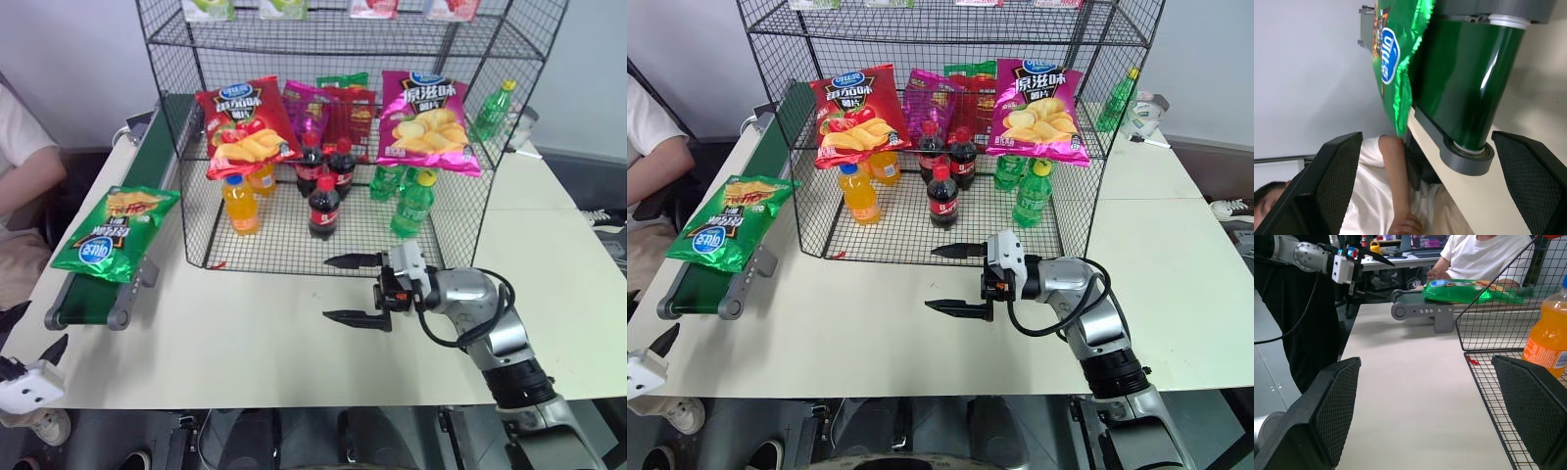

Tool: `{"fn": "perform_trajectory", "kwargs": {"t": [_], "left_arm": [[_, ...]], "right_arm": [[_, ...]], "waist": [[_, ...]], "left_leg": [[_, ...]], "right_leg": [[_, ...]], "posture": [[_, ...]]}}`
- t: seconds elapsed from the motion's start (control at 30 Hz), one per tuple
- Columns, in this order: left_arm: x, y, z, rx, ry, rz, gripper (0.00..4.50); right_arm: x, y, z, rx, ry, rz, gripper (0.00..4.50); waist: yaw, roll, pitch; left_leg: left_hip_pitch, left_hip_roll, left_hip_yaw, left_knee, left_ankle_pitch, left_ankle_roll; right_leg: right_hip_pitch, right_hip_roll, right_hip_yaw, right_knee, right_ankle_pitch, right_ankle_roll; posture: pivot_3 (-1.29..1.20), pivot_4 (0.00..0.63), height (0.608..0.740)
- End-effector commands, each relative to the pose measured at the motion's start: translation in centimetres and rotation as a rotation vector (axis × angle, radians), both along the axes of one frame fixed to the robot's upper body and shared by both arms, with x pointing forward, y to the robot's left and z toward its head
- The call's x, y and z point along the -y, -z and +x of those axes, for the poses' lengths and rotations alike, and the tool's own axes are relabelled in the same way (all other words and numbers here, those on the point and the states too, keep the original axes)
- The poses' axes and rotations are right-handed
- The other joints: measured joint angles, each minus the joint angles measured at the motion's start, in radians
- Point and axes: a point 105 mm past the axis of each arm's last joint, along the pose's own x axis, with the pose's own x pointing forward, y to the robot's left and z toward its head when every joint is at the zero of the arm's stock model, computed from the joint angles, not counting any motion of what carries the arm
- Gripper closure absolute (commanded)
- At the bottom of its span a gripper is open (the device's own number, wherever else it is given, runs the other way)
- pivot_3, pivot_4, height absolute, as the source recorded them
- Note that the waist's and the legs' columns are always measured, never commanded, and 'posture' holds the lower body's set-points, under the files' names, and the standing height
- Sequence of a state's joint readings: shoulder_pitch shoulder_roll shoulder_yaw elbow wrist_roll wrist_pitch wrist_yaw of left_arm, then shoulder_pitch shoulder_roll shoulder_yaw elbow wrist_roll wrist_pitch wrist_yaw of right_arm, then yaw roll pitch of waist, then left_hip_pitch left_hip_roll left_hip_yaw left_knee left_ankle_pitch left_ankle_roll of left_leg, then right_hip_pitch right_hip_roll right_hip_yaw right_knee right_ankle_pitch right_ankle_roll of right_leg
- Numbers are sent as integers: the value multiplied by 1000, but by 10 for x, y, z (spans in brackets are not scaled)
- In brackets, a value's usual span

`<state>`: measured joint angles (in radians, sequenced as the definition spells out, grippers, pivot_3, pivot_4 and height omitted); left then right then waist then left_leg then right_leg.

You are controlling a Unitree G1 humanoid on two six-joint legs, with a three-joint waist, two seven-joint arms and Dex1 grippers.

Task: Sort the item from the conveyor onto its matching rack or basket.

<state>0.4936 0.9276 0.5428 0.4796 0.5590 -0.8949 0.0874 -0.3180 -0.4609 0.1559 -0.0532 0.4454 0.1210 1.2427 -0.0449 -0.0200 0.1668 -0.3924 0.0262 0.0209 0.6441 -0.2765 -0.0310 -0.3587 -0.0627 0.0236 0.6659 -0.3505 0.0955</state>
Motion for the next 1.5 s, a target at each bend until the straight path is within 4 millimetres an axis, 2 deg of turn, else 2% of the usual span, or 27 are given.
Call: {"fn": "perform_trajectory", "kwargs": {"t": [0.03, 1.3, 1.37, 1.5], "left_arm": [[-2, -5, 3, 15, 6, 20, 0], [0, -5, 6, 32, 16, 5, 0], [2, -8, 6, 51, 21, -5, 0], [14, -32, 4, 145, 80, 3, 0]], "right_arm": [[-1, -8, -3, 45, -10, 10, 34], [1, -6, -2, 50, 4, -8, 34], [2, -5, -2, 49, 6, -10, 34], [3, -4, -2, 48, 7, -13, 34]], "waist": [[0, 0, 0], [0, 0, 0], [0, 0, 0], [0, -1, -1]], "left_leg": [[0, 0, 0, 0, 0, 0], [0, 0, 0, 1, 0, 0], [0, 0, 0, 1, 0, 0], [0, 0, 0, 1, 0, 0]], "right_leg": [[0, 0, 0, 0, 0, 0], [0, 0, -1, 1, 0, 0], [0, 0, -1, 2, 0, 0], [0, 0, -1, 1, 0, 0]], "posture": [[0, 150, 739], [0, 150, 739], [0, 150, 739], [0, 150, 739]]}}
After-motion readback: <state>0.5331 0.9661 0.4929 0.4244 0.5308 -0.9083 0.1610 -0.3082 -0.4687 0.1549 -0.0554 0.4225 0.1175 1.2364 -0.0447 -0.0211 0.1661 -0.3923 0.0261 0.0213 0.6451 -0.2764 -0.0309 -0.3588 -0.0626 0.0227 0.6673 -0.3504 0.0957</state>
